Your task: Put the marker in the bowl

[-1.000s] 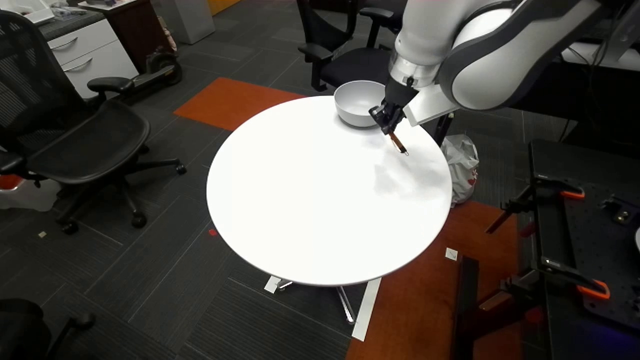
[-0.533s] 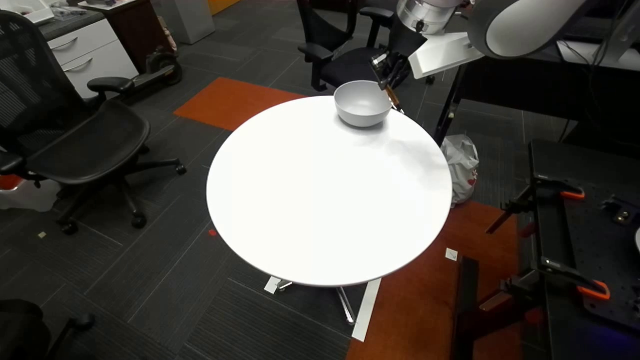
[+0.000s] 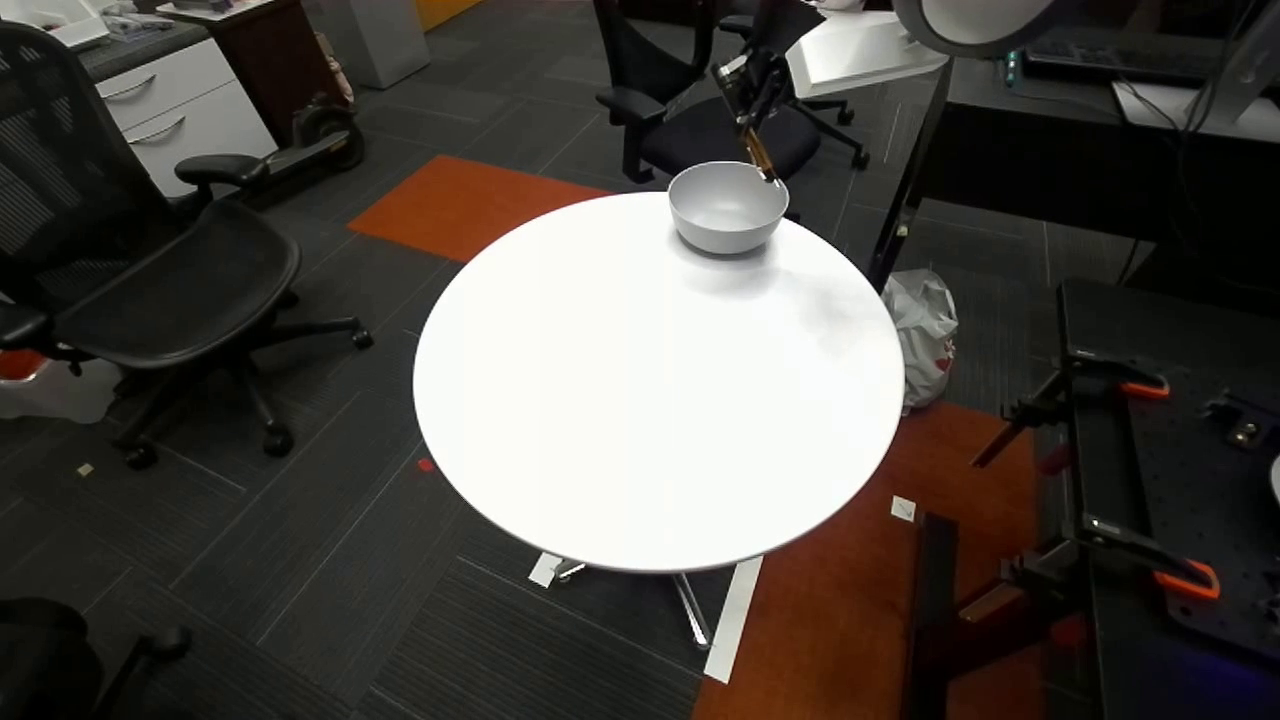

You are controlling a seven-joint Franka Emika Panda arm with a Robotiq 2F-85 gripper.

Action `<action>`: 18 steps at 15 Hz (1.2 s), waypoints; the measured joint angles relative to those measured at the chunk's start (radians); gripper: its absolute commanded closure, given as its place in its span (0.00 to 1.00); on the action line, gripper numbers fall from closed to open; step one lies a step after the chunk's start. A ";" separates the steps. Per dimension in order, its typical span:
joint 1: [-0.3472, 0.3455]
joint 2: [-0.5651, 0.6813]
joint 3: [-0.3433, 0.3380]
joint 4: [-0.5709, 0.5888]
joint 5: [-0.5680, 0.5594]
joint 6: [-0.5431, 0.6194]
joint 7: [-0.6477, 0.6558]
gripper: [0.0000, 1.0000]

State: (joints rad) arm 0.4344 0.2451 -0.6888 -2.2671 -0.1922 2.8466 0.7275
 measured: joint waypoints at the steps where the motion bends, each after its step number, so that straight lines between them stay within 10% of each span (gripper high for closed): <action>1: -0.034 0.010 0.027 0.021 0.005 -0.016 -0.003 0.96; 9: -0.405 0.153 0.332 0.188 0.142 -0.051 -0.142 0.96; 17: -0.502 0.359 0.409 0.378 0.242 -0.092 -0.215 0.95; 18: -0.505 0.374 0.409 0.398 0.246 -0.098 -0.215 0.61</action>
State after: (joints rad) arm -0.0708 0.6188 -0.2800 -1.8694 0.0534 2.7490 0.5126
